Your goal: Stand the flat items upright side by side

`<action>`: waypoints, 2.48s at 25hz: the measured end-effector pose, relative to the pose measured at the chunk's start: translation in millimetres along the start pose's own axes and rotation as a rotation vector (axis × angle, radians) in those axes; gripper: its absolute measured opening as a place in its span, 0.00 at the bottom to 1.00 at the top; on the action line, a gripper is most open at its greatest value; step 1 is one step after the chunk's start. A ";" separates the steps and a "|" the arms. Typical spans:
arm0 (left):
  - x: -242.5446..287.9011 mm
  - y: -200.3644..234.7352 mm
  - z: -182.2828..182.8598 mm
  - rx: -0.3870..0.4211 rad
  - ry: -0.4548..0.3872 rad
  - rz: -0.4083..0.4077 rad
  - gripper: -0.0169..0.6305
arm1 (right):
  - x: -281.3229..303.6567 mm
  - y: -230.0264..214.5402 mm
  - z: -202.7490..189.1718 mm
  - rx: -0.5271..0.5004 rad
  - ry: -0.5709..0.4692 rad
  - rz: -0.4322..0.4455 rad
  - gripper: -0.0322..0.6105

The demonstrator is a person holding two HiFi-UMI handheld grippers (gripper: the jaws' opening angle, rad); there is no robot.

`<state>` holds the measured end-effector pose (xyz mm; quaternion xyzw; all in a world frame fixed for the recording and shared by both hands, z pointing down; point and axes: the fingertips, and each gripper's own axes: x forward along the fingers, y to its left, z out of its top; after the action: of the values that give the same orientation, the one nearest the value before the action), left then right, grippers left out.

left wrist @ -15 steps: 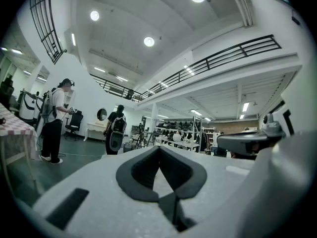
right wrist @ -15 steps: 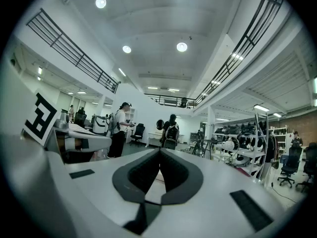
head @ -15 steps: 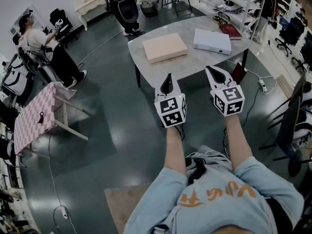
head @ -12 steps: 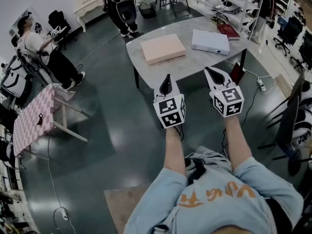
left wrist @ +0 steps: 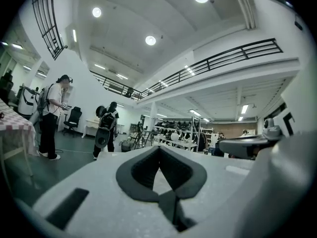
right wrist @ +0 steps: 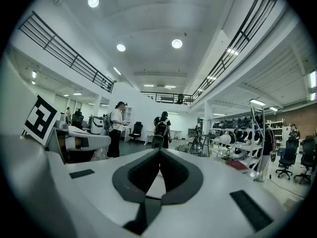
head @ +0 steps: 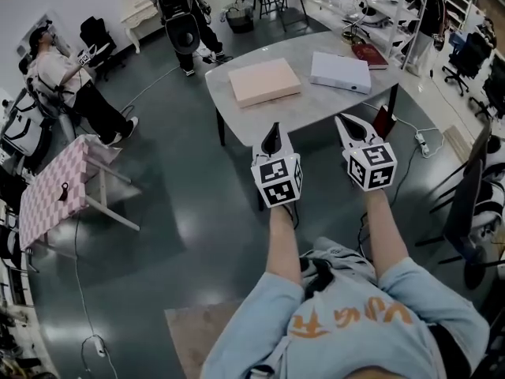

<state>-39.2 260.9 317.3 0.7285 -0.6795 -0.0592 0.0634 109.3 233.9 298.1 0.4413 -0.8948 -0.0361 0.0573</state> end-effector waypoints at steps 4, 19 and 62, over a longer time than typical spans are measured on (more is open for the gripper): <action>-3.8 2.5 -5.0 -0.015 0.010 0.008 0.05 | -3.1 3.0 -5.6 -0.005 0.018 0.006 0.05; 11.3 13.7 -40.2 -0.031 0.102 0.017 0.05 | 12.9 -7.4 -40.7 0.054 0.080 0.004 0.05; 302.9 17.3 -166.3 -0.109 0.389 0.119 0.05 | 254.2 -223.9 -158.5 0.220 0.273 0.079 0.05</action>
<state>-6.5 -40.5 484.0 0.6804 -0.6921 0.0497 0.2359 152.9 -106.2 447.4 0.4103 -0.8938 0.1247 0.1311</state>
